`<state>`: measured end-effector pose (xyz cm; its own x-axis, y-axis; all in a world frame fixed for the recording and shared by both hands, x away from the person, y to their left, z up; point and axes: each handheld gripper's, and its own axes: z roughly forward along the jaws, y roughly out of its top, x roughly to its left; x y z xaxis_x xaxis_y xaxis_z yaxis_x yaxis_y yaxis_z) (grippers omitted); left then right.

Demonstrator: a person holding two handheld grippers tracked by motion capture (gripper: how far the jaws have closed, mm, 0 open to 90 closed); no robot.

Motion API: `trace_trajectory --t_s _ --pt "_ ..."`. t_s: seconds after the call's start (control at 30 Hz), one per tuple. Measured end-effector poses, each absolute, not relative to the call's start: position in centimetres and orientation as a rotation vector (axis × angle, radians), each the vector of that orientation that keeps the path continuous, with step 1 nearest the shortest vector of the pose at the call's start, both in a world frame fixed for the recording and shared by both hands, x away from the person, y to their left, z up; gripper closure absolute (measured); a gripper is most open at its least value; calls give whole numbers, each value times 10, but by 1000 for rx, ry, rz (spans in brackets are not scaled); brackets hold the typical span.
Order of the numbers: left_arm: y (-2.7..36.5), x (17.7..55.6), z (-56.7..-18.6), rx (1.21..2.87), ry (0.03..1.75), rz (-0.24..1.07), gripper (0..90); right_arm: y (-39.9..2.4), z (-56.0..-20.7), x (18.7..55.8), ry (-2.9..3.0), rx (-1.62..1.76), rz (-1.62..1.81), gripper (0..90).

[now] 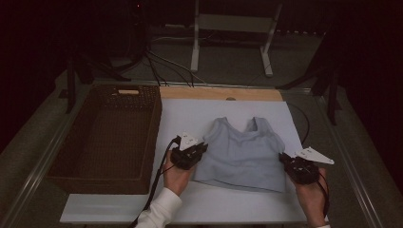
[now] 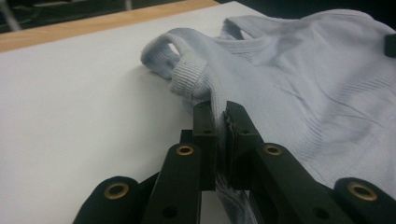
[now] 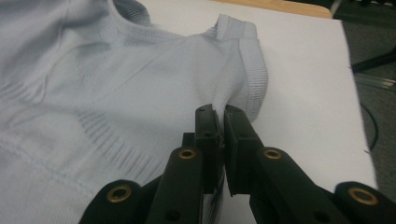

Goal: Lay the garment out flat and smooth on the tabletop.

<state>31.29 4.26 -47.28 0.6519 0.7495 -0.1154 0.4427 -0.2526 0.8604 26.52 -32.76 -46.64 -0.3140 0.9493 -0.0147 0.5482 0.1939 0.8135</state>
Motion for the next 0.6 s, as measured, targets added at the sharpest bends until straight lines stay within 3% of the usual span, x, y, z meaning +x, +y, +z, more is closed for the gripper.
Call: trace_trajectory --t_s 0.2,0.3,0.43,0.6 --pt "49 314 -481 1929 979 369 802 -310 -469 277 1987 1349 956 847" --pt "52 314 -486 1904 989 351 628 -306 -475 279 1992 1358 891 704" --pt "57 312 -485 1876 1005 364 476 -309 -471 275 1965 1375 882 520" --pt "62 307 -482 1844 997 361 398 -312 -470 268 1978 1404 908 394"
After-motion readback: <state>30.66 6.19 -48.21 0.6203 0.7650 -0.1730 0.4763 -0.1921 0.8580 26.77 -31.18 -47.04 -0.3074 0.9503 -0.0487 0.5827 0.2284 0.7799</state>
